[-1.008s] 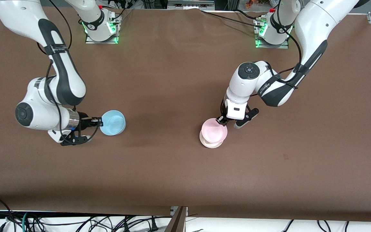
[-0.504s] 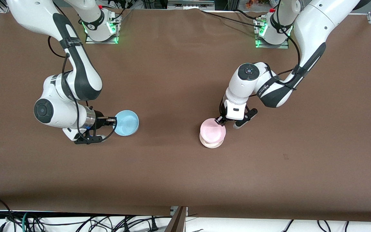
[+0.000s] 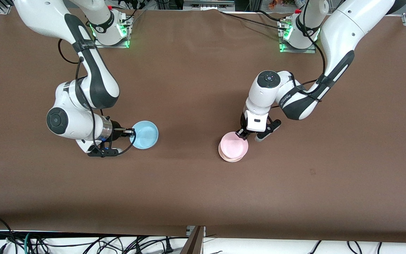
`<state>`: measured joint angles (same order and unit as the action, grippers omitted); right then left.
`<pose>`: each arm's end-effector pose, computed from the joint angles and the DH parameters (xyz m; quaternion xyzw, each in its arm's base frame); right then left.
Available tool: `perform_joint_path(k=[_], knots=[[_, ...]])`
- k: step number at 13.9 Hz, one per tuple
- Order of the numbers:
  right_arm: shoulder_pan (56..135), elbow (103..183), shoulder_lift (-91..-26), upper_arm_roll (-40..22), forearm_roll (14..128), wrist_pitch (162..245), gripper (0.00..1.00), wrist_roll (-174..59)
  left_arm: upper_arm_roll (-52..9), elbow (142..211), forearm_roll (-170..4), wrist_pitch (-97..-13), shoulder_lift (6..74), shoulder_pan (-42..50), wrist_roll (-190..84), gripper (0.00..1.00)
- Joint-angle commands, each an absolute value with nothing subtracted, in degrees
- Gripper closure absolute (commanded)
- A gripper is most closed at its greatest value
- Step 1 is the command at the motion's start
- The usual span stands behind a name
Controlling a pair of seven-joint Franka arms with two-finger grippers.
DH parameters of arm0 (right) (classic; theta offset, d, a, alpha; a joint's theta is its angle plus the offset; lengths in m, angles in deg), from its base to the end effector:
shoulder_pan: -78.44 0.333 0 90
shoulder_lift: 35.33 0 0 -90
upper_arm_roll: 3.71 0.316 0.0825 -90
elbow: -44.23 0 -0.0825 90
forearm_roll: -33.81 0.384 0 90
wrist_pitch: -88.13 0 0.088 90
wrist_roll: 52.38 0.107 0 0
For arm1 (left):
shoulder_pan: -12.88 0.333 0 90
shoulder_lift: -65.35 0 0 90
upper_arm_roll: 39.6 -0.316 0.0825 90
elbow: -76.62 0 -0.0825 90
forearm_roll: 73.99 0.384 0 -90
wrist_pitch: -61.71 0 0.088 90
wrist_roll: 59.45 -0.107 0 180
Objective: Stack pink and blue bowls on white bowl
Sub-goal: 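Release the pink bowl while the right gripper carries the blue bowl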
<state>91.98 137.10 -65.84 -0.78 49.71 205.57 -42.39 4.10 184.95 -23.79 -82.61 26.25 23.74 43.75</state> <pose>0.6445 0.2018 0.3080 -0.9897 0.0169 0.0804 0.1170 0.5560 -0.3248 0.2425 0.9301 0.3439 0.1001 0.0819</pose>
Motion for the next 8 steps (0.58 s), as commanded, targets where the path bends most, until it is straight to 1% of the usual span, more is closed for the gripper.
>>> perform_joint_path(k=[1, 6, 7, 8], knots=[[94.25, 133.79, -67.59, -0.98, 51.56, 204.93, 1.00, -37.89, 3.64, 183.76, -21.69, -83.13, 25.53, 22.99, 45.67, 1.00], [95.40, 132.30, -68.38, -0.98, 51.56, 205.02, 1.00, -34.98, 3.64, 183.67, -21.69, -83.05, 25.01, 22.90, 46.02, 1.00], [95.49, 132.30, -68.38, -0.98, 51.65, 205.02, 1.00, -34.98, 3.64, 183.32, -21.78, -83.05, 25.01, 22.90, 46.02, 0.94], [95.75, 132.30, -68.38, -0.98, 51.74, 205.02, 1.00, -34.89, 3.64, 182.71, -22.22, -83.05, 25.01, 22.81, 46.11, 0.78]])
